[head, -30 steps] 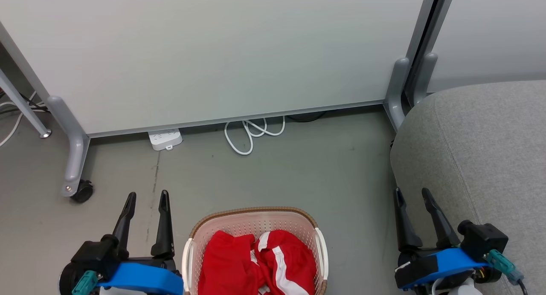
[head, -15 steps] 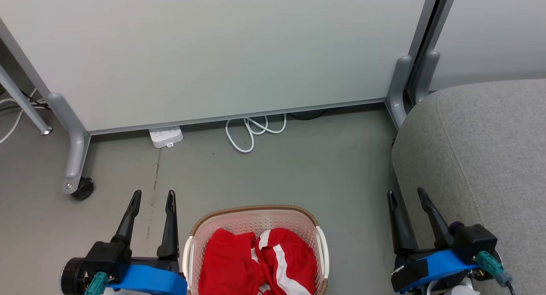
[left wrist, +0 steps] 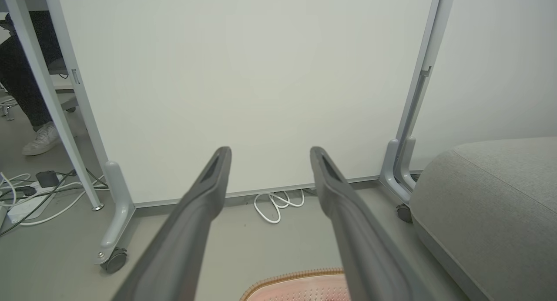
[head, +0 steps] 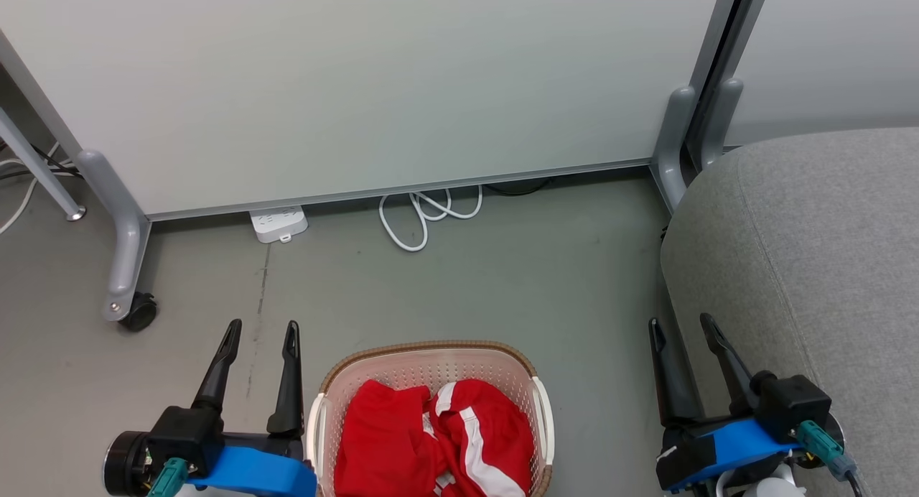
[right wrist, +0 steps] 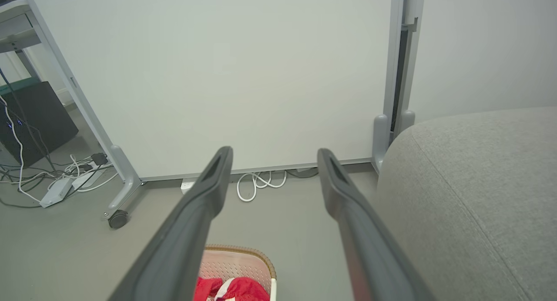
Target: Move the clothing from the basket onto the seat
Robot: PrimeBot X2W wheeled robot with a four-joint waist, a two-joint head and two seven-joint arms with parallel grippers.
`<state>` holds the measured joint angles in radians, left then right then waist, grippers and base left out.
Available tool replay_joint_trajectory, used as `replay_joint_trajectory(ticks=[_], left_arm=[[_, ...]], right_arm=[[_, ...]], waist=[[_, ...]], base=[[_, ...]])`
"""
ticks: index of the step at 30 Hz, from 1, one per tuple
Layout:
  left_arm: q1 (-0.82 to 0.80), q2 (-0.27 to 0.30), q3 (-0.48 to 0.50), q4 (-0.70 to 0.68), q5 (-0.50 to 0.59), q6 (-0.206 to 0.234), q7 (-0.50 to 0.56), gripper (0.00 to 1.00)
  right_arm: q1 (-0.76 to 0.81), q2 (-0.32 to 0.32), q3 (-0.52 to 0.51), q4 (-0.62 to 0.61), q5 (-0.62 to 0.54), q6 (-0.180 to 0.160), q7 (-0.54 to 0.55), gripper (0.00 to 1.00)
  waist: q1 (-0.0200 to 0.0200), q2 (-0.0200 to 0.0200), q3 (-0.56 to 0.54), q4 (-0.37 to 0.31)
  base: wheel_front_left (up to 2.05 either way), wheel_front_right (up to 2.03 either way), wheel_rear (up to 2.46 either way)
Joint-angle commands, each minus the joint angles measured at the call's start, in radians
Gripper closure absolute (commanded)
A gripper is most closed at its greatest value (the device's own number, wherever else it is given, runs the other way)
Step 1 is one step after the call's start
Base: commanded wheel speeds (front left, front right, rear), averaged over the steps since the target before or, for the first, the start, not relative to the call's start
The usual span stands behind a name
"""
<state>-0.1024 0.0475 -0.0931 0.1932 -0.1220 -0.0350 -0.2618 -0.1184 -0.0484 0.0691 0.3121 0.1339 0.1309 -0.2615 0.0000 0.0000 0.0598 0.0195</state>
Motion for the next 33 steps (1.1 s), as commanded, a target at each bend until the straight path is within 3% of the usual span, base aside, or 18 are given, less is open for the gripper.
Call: replay_joint_trajectory(ticks=[1, 10, 17, 23, 33], left_arm=[[-0.013, 0.005, 0.005, 0.003, -0.001, 0.0, -0.005, 0.0], [-0.041, 0.005, -0.007, 0.01, 0.008, -0.013, -0.005, 0.0], [-0.134, 0.008, -0.048, 0.061, 0.055, -0.058, -0.004, 0.0], [-0.239, 0.033, -0.116, 0.163, 0.084, -0.087, -0.004, 0.0], [-0.383, 0.083, -0.258, 0.37, 0.077, -0.096, -0.004, 0.0]], right_arm=[[-0.012, -0.003, 0.0, 0.002, 0.002, 0.0, -0.005, 0.0], [-0.024, -0.003, -0.001, 0.002, 0.004, 0.0, -0.006, 0.0], [-0.053, -0.003, 0.007, -0.008, 0.002, 0.0, -0.005, 0.0], [-0.093, -0.003, 0.006, -0.018, 0.001, 0.0, -0.004, 0.0], [-0.174, -0.003, 0.004, -0.039, 0.011, 0.0, -0.004, 0.0]], waist=[[0.0, 0.0, 0.001, 0.0], [0.0, 0.0, 0.026, 0.001], [0.0, 0.0, 0.087, -0.016], [0.0, 0.0, 0.17, -0.044], [0.0, 0.0, 0.327, -0.101]], base=[[0.0, 0.0, 0.0], [0.0, 0.0, 0.0], [0.0, 0.0, 0.0], [0.0, 0.0, 0.0], [0.0, 0.0, 0.0]])
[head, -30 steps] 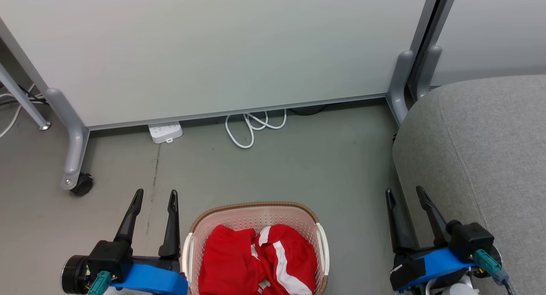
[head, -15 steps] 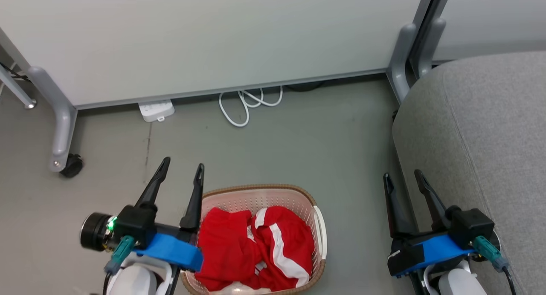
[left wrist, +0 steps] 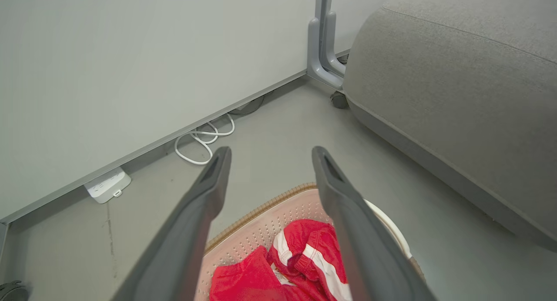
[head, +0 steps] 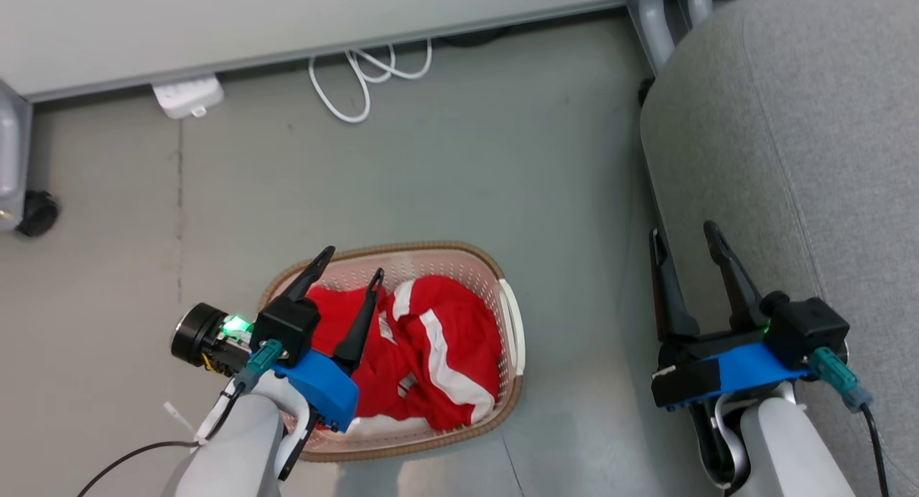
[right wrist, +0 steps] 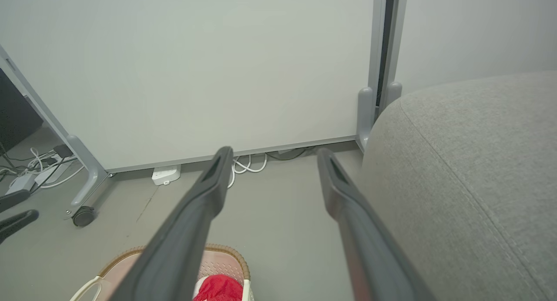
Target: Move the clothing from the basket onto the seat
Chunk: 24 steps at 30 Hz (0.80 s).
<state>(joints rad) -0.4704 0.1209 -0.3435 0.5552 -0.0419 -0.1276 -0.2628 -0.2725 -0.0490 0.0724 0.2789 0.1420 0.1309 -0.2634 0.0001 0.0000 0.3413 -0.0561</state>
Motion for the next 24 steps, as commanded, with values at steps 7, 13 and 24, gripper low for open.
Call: replay_joint_trajectory(ticks=[7, 13, 24], left_arm=[[-0.104, 0.046, -0.106, 0.152, -0.033, -0.004, -0.003, 0.0], [-0.177, 0.06, -0.177, 0.272, -0.054, -0.002, -0.003, 0.0], [-0.282, 0.074, -0.269, 0.462, -0.086, -0.002, -0.003, 0.0]], right_arm=[[-0.069, -0.002, 0.0, -0.026, 0.005, 0.0, -0.002, 0.0], [-0.11, -0.002, -0.006, -0.045, -0.001, 0.0, -0.002, 0.0], [-0.169, -0.002, -0.005, -0.069, -0.008, 0.0, -0.002, 0.0]], waist=[[-0.0001, 0.0, 0.15, -0.052], [-0.0001, 0.0, 0.235, -0.058], [-0.0001, 0.0, 0.362, -0.067]], base=[[0.0, 0.0, 0.0], [0.0, 0.0, 0.0], [0.0, 0.0, 0.0]])
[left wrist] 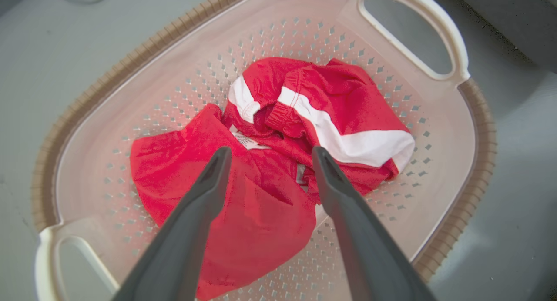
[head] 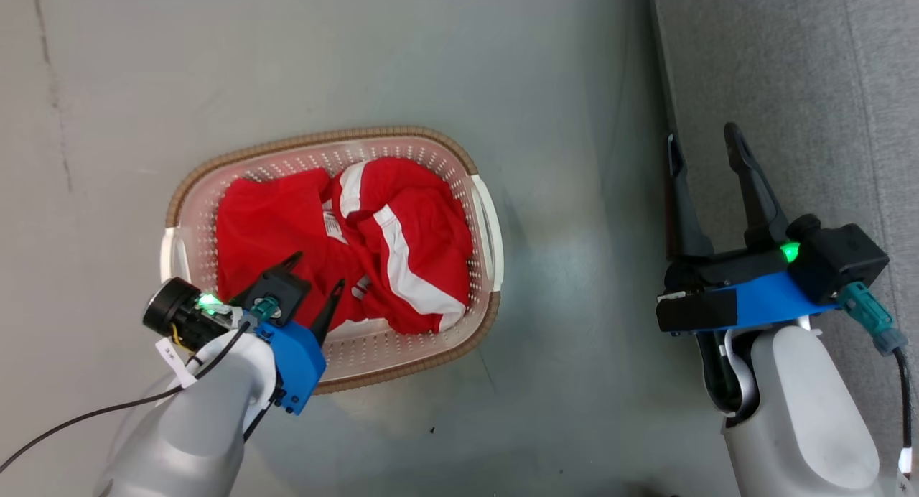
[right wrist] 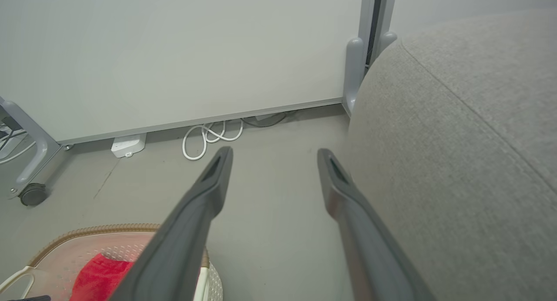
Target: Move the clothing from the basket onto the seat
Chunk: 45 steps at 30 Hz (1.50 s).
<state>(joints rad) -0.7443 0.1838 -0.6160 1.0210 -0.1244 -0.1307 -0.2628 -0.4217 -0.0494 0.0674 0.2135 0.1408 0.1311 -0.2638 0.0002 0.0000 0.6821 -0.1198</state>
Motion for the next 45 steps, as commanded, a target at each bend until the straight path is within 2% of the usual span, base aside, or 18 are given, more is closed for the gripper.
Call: replay_joint_trajectory(ticks=[1, 10, 16, 30, 34, 35, 36, 37, 45], left_arm=[[-0.021, 0.012, -0.014, 0.046, -0.007, 0.001, -0.003, 0.0], [-0.116, -0.017, -0.094, 0.208, -0.016, 0.001, 0.015, 0.0], [-0.16, -0.007, -0.126, 0.24, -0.011, 0.001, 0.042, 0.0], [-0.247, 0.011, -0.194, 0.265, 0.039, 0.053, 0.115, 0.0], [-0.26, 0.009, -0.206, 0.267, 0.039, 0.055, 0.147, 0.0], [-0.263, 0.009, -0.208, 0.267, 0.037, 0.055, 0.149, 0.45], [-0.268, 0.009, -0.213, 0.267, 0.041, 0.056, 0.15, 0.98], [-0.269, 0.008, -0.215, 0.267, 0.042, 0.056, 0.152, 1.0], [-0.262, -0.006, -0.223, 0.269, 0.023, 0.048, 0.154, 1.0]], right_arm=[[-0.029, -0.001, 0.0, -0.009, -0.007, -0.001, -0.001, 0.0], [-0.059, -0.002, -0.003, -0.032, -0.01, -0.001, -0.001, 0.0], [-0.075, -0.002, 0.0, -0.048, -0.007, -0.001, -0.001, 0.0], [-0.087, -0.002, -0.01, -0.087, -0.008, -0.001, -0.001, 0.0], [-0.087, -0.002, -0.016, -0.091, -0.009, -0.001, -0.001, 0.0], [-0.088, -0.002, -0.017, -0.091, -0.01, -0.001, -0.001, 0.0], [-0.088, -0.002, -0.017, -0.09, -0.01, -0.001, -0.001, 0.0], [-0.088, -0.002, -0.019, -0.089, -0.01, -0.001, -0.001, 0.0], [-0.086, -0.002, -0.021, -0.078, -0.005, -0.001, -0.001, 0.0]], waist=[[-0.0002, 0.0, 0.042, -0.005], [-0.0002, 0.0, 0.132, -0.015], [-0.0002, 0.0, 0.174, -0.022], [-0.0002, 0.0, 0.264, -0.041], [-0.0002, 0.0, 0.273, -0.042], [-0.0002, 0.0, 0.274, -0.041], [-0.0002, 0.0, 0.274, -0.041], [-0.0002, 0.0, 0.273, -0.041], [-0.0002, 0.0, 0.24, -0.038]], base=[[0.0, 0.0, 0.0], [0.0, 0.0, 0.0], [0.0, 0.0, 0.0], [0.0, 0.0, 0.0], [0.0, 0.0, 0.0], [0.0, 0.0, 0.0], [0.0, 0.0, 0.0], [0.0, 0.0, 0.0], [0.0, 0.0, 0.0]])
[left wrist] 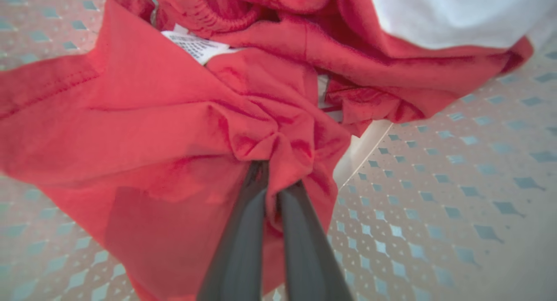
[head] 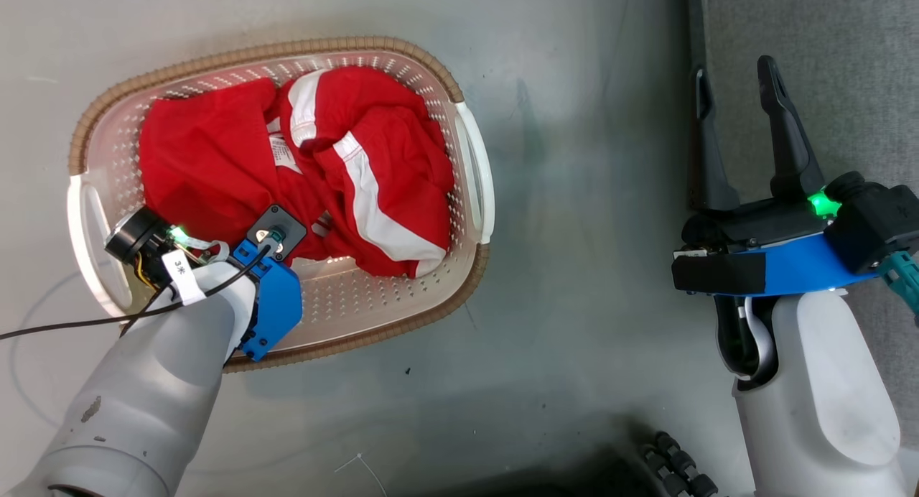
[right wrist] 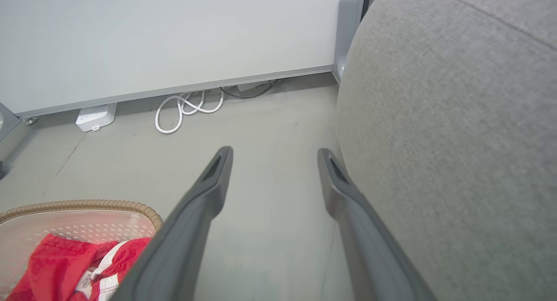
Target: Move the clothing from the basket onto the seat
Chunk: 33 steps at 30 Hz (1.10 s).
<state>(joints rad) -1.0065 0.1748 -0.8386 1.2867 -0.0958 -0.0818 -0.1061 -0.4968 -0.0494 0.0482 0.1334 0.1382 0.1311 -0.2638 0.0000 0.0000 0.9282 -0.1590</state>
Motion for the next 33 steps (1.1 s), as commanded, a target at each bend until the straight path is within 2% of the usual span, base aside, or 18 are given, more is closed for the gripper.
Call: replay_joint_trajectory(ticks=[1, 21, 27, 33], left_arm=[[0.005, 0.002, 0.0, 0.003, -0.009, -0.002, -0.008, 1.0], [0.091, -0.089, 0.012, -0.041, -0.097, -0.033, -0.153, 1.0], [0.128, -0.101, 0.032, -0.129, -0.133, -0.036, -0.161, 1.0], [0.187, -0.083, 0.074, -0.272, -0.151, -0.025, -0.16, 1.0]], right_arm=[[-0.01, -0.002, -0.003, 0.004, -0.002, -0.001, -0.001, 0.0], [0.04, -0.002, -0.013, 0.05, -0.033, -0.001, -0.001, 0.0], [0.066, -0.002, -0.02, 0.069, -0.043, -0.001, -0.001, 0.0], [0.095, -0.002, -0.026, 0.089, -0.052, -0.001, -0.001, 0.0]], waist=[[0.0, 0.0, -0.012, 0.002], [0.0, 0.0, -0.233, 0.077], [0.0, 0.0, -0.311, 0.105], [0.0, 0.0, -0.397, 0.129]], base=[[0.0, 0.0, 0.0], [0.0, 0.0, 0.0], [0.0, 0.0, 0.0], [0.0, 0.0, 0.0]])
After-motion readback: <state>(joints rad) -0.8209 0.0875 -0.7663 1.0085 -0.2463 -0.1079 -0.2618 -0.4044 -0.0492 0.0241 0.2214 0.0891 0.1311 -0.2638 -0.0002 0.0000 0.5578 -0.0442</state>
